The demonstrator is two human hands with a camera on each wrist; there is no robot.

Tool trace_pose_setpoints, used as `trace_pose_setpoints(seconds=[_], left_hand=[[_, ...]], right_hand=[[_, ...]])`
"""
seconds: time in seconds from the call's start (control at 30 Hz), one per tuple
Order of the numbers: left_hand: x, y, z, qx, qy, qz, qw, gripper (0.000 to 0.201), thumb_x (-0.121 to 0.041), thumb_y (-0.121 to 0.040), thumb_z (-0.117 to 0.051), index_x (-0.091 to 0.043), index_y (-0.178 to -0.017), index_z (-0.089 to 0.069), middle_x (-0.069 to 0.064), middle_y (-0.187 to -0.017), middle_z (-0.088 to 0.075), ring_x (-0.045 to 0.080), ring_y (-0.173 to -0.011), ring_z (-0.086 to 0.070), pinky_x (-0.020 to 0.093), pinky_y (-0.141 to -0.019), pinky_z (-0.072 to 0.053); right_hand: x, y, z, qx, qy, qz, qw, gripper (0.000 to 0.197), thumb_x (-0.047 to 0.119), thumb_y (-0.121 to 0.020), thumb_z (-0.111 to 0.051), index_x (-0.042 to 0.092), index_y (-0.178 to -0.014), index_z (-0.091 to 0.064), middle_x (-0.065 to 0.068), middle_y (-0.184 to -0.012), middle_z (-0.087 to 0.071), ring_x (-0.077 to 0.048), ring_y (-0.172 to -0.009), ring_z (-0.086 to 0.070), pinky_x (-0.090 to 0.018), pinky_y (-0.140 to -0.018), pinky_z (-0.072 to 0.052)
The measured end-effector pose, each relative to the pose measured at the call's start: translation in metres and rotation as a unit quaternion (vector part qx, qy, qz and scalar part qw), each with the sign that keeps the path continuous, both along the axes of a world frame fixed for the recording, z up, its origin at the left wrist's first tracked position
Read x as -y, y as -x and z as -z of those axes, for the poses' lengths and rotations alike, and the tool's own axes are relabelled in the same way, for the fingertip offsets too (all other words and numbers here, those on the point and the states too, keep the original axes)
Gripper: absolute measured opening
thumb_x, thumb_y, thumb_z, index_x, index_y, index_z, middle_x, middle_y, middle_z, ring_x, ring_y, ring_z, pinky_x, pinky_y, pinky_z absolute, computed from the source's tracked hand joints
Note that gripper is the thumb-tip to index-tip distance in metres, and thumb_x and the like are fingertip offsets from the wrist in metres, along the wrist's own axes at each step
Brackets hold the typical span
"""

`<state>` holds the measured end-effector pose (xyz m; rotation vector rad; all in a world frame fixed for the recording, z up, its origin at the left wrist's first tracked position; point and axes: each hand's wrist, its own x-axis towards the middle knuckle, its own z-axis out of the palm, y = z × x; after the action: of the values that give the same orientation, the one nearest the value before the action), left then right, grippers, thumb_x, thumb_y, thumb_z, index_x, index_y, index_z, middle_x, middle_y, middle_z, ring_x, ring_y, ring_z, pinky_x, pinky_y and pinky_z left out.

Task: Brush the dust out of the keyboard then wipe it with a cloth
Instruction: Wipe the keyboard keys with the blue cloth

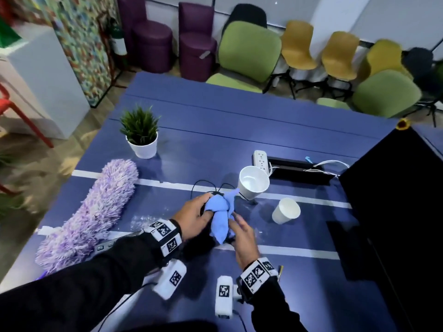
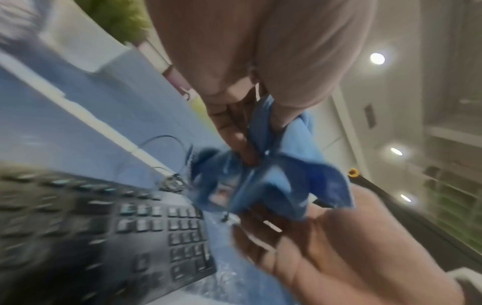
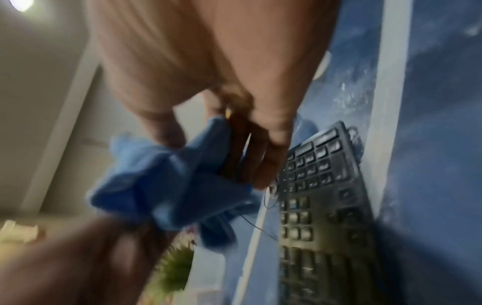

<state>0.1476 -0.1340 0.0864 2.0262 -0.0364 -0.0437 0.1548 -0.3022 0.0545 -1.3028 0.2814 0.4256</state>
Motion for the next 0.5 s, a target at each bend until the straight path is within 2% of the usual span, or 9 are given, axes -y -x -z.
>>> trace_pose_setpoints(seconds=[0.07, 0.13, 0.2, 0.27, 0.3, 0.37, 0.4, 0.47, 0.5], left_hand=[[0.014, -0.016, -0.001, 0.010, -0.004, 0.052, 0.999, 0.037, -0.016, -0.084, -0.049, -0.016, -0.121, -0.053, -0.007, -0.112, -0.060, 0.000, -0.102, -0.056, 0.014, -0.091, -0.041], [0.024, -0.026, 0.001, -0.032, -0.008, 0.116, 0.993, 0.055, 0.001, -0.083, -0.048, -0.011, -0.136, -0.044, -0.003, -0.132, -0.050, 0.008, -0.121, -0.049, 0.009, -0.100, -0.034], [0.033, -0.036, 0.002, -0.075, 0.004, 0.150, 0.986, 0.067, 0.011, -0.079, -0.041, -0.018, -0.138, -0.043, -0.005, -0.137, -0.048, 0.008, -0.125, -0.048, 0.008, -0.104, -0.031], [0.037, -0.045, -0.001, -0.089, 0.064, 0.141, 0.984, 0.071, 0.012, -0.077, -0.037, -0.030, -0.133, -0.048, 0.002, -0.133, -0.056, 0.015, -0.120, -0.056, 0.020, -0.105, -0.039], [0.038, -0.049, -0.001, -0.088, 0.095, 0.121, 0.984, 0.069, 0.013, -0.077, -0.037, -0.032, -0.128, -0.051, 0.003, -0.129, -0.060, 0.015, -0.116, -0.059, 0.022, -0.102, -0.042], [0.034, -0.053, 0.001, -0.069, 0.124, 0.054, 0.988, 0.062, 0.009, -0.075, -0.038, -0.031, -0.118, -0.055, 0.002, -0.118, -0.065, 0.007, -0.108, -0.061, 0.017, -0.093, -0.045], [0.029, -0.052, 0.001, -0.055, 0.120, 0.014, 0.991, 0.058, 0.007, -0.074, -0.039, -0.030, -0.115, -0.058, 0.002, -0.113, -0.066, 0.004, -0.102, -0.062, 0.014, -0.088, -0.046], [0.017, -0.041, 0.010, -0.048, 0.070, -0.032, 0.996, 0.049, 0.009, -0.078, -0.043, -0.022, -0.111, -0.061, 0.001, -0.104, -0.068, -0.006, -0.090, -0.061, 0.006, -0.080, -0.044], [0.008, -0.035, 0.019, -0.063, 0.025, -0.041, 0.997, 0.044, 0.008, -0.081, -0.046, -0.019, -0.111, -0.062, -0.003, -0.099, -0.068, -0.012, -0.085, -0.060, 0.004, -0.079, -0.043]], right_hand=[[0.005, 0.001, -0.003, -0.032, -0.041, -0.054, 0.997, 0.024, 0.019, -0.086, -0.062, 0.017, -0.109, -0.065, -0.012, -0.093, -0.067, -0.026, -0.083, -0.062, -0.046, -0.079, -0.050], [0.011, -0.010, -0.005, -0.064, -0.054, -0.060, 0.995, 0.031, 0.026, -0.091, -0.059, 0.010, -0.117, -0.062, -0.016, -0.097, -0.069, -0.028, -0.079, -0.066, -0.043, -0.070, -0.055], [0.020, -0.031, -0.009, -0.061, -0.019, -0.033, 0.997, 0.033, 0.027, -0.097, -0.051, 0.002, -0.116, -0.062, -0.025, -0.097, -0.068, -0.030, -0.069, -0.067, -0.037, -0.058, -0.056], [0.030, -0.058, -0.013, -0.028, 0.036, 0.003, 0.999, 0.030, 0.025, -0.099, -0.048, -0.001, -0.102, -0.064, -0.022, -0.083, -0.068, -0.026, -0.058, -0.066, -0.031, -0.048, -0.054], [0.036, -0.072, -0.017, -0.005, 0.062, 0.020, 0.998, 0.028, 0.023, -0.100, -0.048, 0.002, -0.093, -0.065, -0.017, -0.076, -0.069, -0.023, -0.055, -0.067, -0.030, -0.046, -0.054], [0.049, -0.105, -0.023, 0.037, 0.121, 0.054, 0.990, 0.027, 0.022, -0.100, -0.048, 0.012, -0.083, -0.065, -0.010, -0.072, -0.069, -0.020, -0.055, -0.067, -0.029, -0.043, -0.053], [0.054, -0.126, -0.024, 0.045, 0.159, 0.062, 0.984, 0.027, 0.024, -0.099, -0.048, 0.015, -0.080, -0.065, -0.011, -0.075, -0.070, -0.022, -0.057, -0.068, -0.029, -0.044, -0.053], [0.066, -0.158, -0.021, 0.022, 0.245, 0.055, 0.968, 0.032, 0.035, -0.095, -0.050, 0.012, -0.078, -0.065, -0.015, -0.077, -0.071, -0.026, -0.061, -0.068, -0.034, -0.050, -0.054], [0.065, -0.174, -0.017, 0.002, 0.300, 0.011, 0.954, 0.038, 0.040, -0.094, -0.049, 0.009, -0.081, -0.066, -0.013, -0.071, -0.071, -0.027, -0.059, -0.067, -0.032, -0.052, -0.054]])
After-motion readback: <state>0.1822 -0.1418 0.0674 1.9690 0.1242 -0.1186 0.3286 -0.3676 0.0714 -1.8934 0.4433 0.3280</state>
